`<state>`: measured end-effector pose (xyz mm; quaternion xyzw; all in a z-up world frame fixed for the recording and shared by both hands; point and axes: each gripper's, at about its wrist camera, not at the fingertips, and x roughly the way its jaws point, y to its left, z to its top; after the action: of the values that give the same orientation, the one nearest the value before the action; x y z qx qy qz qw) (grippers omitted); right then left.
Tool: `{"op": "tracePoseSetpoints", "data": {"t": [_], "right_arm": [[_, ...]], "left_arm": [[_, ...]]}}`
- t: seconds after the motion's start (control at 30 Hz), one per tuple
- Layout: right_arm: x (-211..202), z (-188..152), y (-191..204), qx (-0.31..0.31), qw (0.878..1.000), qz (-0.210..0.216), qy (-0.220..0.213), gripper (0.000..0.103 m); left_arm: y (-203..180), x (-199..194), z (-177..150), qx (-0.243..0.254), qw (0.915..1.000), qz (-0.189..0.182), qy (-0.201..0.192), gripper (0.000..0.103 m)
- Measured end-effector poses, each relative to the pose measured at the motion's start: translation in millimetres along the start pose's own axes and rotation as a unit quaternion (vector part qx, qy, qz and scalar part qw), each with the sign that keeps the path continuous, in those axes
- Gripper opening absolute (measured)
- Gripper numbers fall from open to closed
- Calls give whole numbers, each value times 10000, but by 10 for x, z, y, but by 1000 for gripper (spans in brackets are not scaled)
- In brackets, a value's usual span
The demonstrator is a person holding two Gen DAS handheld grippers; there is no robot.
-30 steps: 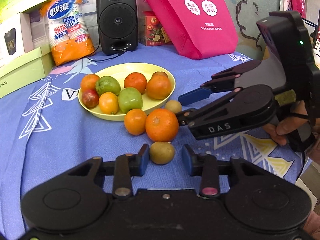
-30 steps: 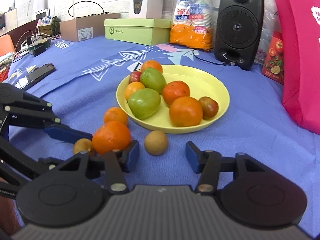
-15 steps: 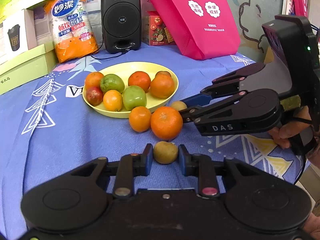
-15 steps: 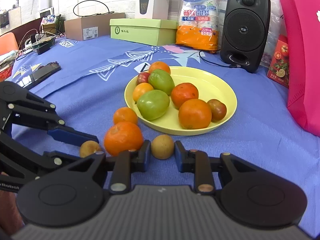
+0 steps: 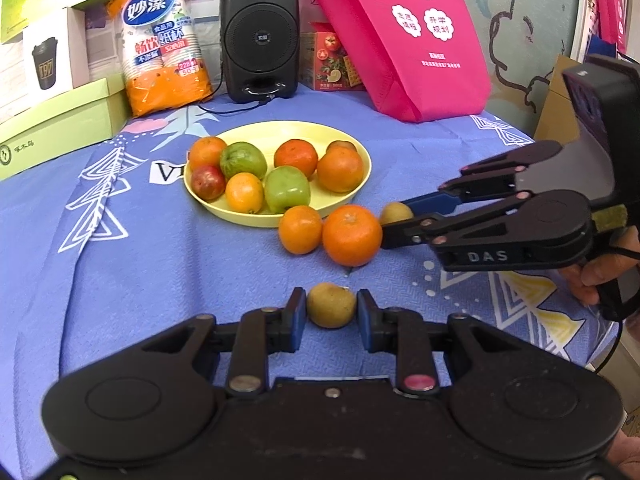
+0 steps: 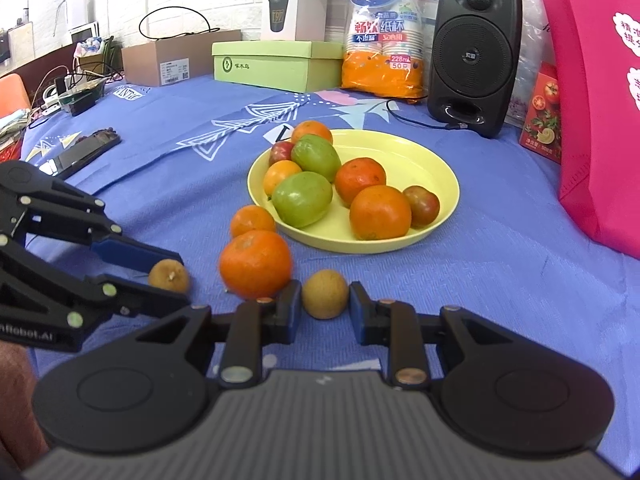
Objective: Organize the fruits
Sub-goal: 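Grasp a brown kiwi with the left tool while the right tool grasps another kiwi, then carry both held kiwis over the yellow plate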
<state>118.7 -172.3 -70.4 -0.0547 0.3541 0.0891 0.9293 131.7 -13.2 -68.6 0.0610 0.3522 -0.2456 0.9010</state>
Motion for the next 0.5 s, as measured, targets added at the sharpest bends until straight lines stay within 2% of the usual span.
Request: {"op": "tracePoseSetpoints", "data": {"t": [0.5], "right_arm": [[-298,-103,-11,156,9998,-98,-103,25]], "left_arm": [[147,-182,80,-282,9993,159,-190,26]]}}
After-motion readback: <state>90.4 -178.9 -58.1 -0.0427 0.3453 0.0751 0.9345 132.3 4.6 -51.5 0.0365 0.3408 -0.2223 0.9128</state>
